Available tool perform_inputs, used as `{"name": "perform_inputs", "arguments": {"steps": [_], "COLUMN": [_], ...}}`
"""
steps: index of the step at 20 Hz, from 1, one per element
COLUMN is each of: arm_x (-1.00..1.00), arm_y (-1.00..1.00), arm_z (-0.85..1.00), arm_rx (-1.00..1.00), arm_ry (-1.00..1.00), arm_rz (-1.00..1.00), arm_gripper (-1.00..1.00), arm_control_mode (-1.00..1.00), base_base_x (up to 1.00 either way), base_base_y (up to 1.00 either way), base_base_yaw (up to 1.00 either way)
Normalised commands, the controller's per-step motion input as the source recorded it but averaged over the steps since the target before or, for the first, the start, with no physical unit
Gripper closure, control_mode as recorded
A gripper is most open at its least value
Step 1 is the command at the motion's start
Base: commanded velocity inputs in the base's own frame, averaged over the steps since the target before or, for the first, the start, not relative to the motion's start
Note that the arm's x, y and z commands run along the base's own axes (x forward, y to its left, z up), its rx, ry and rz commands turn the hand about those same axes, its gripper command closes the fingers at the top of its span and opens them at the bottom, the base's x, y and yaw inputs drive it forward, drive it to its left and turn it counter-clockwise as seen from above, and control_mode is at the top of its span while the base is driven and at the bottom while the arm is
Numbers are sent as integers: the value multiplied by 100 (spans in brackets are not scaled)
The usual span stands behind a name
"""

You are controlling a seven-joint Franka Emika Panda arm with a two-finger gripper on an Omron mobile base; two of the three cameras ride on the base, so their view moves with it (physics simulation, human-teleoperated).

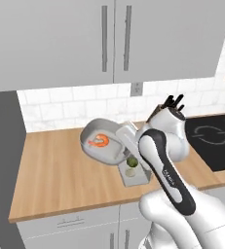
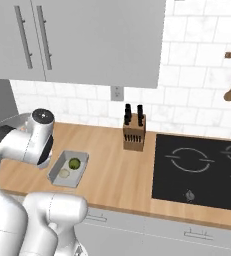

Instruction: Take the meat container that has the shrimp and place it on the second highest rack of the freezer. Then take the vegetable container that has the garlic and lime and place it on the highest rack of the freezer.

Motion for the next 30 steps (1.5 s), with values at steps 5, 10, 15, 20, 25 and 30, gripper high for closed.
{"name": "perform_inputs", "arguments": {"steps": [5, 10, 15, 20, 25, 30], "arm_x": [0, 0, 0, 0, 0, 0], "arm_y": [0, 0, 0, 0, 0, 0], "arm_z": [0, 0, 0, 0, 0, 0], "arm_rx": [0, 0, 0, 0, 0, 0], "arm_ry": [0, 0, 0, 0, 0, 0], "arm_rz": [0, 0, 0, 0, 0, 0], "arm_gripper": [100, 100, 100, 100, 100, 100], "arm_control_mode": [100, 100, 100, 100, 100, 100], "base_base_x": [-100, -100, -87, -35, -1, -13], "base_base_y": [33, 84, 91, 100, 100, 100], "base_base_yaw": [5, 9, 12, 11, 9, 7]}}
